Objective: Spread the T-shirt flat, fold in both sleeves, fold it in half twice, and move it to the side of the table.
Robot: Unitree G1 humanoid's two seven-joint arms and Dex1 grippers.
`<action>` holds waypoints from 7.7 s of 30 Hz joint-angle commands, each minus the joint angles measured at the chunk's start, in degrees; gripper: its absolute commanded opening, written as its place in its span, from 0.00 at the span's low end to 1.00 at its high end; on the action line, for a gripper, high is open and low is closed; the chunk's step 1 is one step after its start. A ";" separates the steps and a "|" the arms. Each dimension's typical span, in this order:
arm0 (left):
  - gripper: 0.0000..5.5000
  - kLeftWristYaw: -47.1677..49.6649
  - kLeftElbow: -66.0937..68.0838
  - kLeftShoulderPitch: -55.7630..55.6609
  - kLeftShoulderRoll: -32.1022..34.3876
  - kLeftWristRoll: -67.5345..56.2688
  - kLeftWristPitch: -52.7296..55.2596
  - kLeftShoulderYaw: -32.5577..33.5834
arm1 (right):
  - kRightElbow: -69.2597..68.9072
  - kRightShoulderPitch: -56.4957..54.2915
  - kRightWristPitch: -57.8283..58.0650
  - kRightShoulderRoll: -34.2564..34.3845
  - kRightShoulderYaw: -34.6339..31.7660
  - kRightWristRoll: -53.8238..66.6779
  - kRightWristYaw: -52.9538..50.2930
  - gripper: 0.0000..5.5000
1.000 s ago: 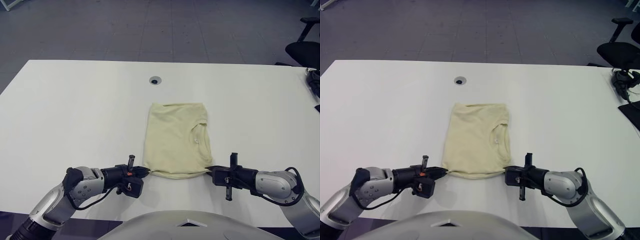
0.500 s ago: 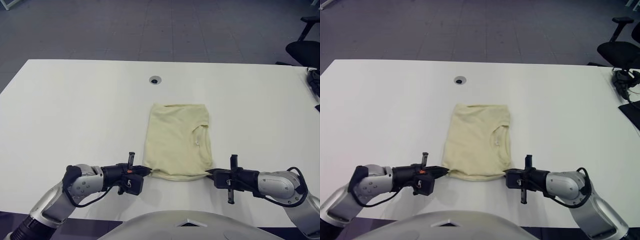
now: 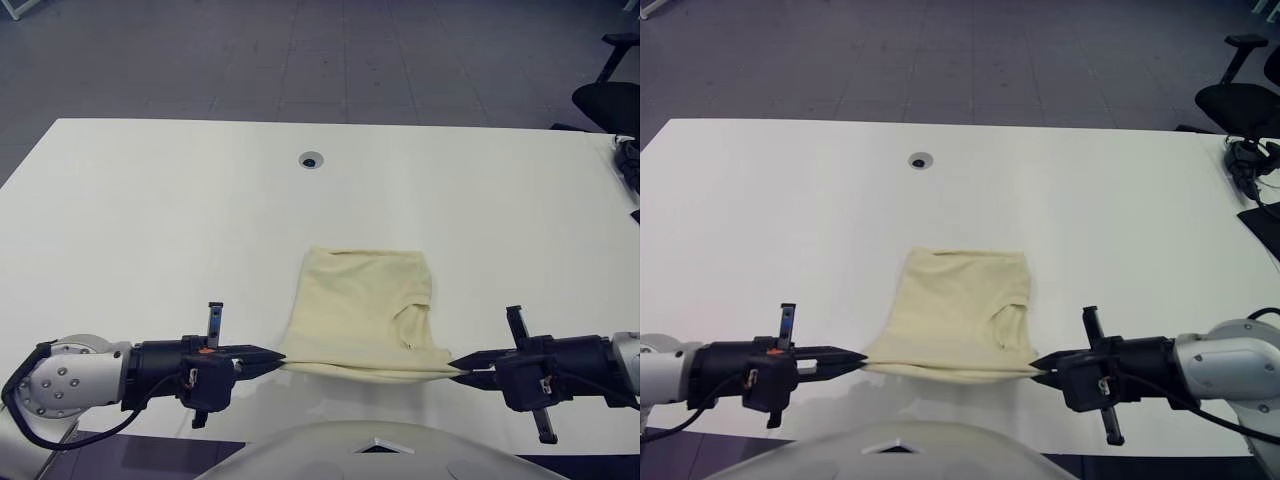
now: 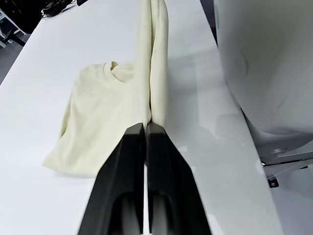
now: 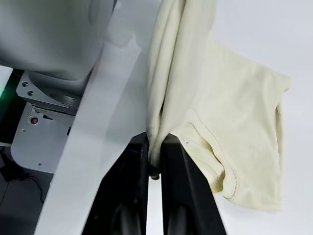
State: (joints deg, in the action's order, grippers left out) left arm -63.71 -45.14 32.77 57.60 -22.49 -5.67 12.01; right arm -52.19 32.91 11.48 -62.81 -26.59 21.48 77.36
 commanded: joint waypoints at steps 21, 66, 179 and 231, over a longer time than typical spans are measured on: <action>0.00 3.82 19.43 -29.80 -9.54 1.46 9.92 -15.09 | 15.47 -31.49 29.46 -10.67 23.35 14.52 -6.27 0.03; 0.00 15.88 33.10 -39.64 -22.73 12.82 16.61 -20.62 | 39.88 -56.65 31.89 9.50 43.03 -4.78 -14.79 0.03; 0.98 25.37 43.61 -29.71 -24.22 23.91 7.45 -24.50 | 49.88 -42.49 1.72 19.83 38.15 -35.49 -37.27 0.98; 0.98 34.02 44.09 -37.00 -33.20 18.89 7.51 -14.91 | 78.45 -62.40 -9.79 53.69 31.36 -11.38 -39.40 0.98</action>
State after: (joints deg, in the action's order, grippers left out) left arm -31.45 -2.12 -1.84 25.24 -3.44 2.46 -4.68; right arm 32.05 -32.21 0.88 -8.21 5.55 7.62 35.00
